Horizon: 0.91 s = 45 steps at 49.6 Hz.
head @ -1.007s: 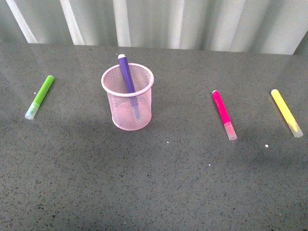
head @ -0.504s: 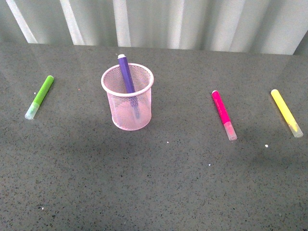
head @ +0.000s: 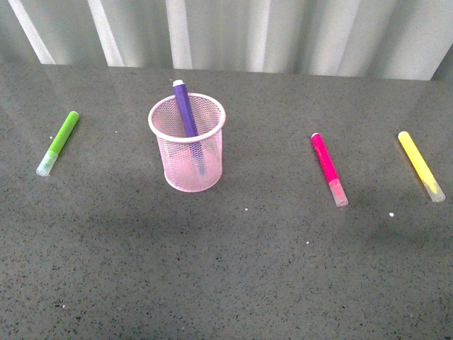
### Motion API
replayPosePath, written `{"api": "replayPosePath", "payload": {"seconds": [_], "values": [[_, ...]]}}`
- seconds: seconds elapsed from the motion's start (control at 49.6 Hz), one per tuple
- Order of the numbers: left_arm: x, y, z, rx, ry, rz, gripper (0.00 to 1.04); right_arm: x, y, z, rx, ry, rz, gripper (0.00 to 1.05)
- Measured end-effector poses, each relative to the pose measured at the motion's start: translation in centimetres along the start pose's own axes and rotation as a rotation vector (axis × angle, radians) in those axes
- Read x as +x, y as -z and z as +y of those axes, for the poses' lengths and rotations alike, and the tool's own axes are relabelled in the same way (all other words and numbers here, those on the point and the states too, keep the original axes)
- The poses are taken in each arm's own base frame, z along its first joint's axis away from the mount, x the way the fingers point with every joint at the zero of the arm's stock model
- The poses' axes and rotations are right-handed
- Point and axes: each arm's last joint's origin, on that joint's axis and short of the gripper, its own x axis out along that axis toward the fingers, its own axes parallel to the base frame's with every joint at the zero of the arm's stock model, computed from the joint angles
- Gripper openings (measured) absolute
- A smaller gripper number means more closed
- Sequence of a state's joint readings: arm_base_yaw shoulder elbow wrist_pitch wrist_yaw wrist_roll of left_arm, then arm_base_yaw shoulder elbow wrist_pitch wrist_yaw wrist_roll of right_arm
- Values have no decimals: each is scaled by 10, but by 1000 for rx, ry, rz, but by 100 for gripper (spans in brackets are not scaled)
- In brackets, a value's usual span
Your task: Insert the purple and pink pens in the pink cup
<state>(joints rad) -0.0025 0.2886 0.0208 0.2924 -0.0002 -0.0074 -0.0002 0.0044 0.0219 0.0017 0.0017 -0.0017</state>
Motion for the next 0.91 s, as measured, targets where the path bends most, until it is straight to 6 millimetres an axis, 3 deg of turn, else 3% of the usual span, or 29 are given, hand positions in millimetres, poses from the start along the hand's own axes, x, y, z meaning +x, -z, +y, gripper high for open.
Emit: {"api": "replayPosePath", "payload": {"seconds": [0.745,0.907], "values": [[-19,3,0,-1,0,8,5,0,0,0,0,0,0,98],[-19,3,0,0,0,7,44,0,0,0,0,0,0,98]]}}
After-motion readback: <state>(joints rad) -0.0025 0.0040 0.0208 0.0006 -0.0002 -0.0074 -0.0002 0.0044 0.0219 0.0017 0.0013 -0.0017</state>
